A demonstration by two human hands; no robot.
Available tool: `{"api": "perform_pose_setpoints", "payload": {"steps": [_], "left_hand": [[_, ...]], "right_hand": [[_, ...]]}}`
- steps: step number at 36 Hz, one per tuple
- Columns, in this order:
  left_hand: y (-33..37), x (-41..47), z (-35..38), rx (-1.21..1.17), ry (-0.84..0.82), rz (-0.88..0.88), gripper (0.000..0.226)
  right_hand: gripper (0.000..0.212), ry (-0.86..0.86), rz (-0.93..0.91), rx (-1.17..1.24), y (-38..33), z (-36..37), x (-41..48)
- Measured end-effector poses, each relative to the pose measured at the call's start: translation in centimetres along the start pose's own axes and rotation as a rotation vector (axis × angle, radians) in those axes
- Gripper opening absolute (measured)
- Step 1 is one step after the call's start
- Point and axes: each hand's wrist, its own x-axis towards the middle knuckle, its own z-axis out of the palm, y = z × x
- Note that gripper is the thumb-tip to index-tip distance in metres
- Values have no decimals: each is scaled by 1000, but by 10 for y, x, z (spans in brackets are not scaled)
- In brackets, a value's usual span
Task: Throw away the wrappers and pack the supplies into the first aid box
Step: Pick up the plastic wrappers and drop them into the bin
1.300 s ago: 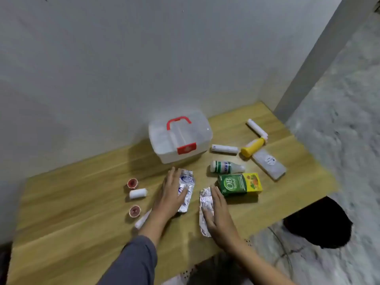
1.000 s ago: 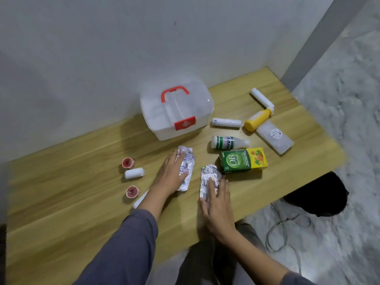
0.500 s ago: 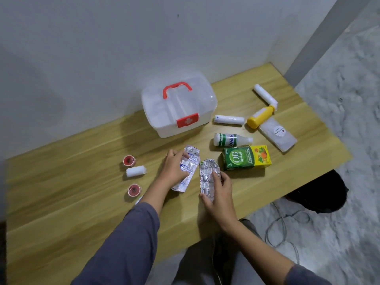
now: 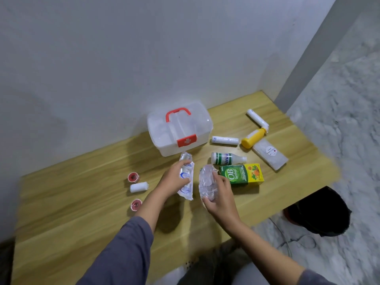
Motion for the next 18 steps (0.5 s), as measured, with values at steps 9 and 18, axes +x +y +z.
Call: {"api": "perform_pose_setpoints", "payload": {"steps": [9, 18], "left_hand": [[103, 19, 4, 13, -1, 214, 56], [237, 71, 91, -18, -126, 319, 57]], "right_hand": [[72, 268, -78, 52, 1, -90, 37], [69, 559, 37, 52, 58, -244, 65]]}}
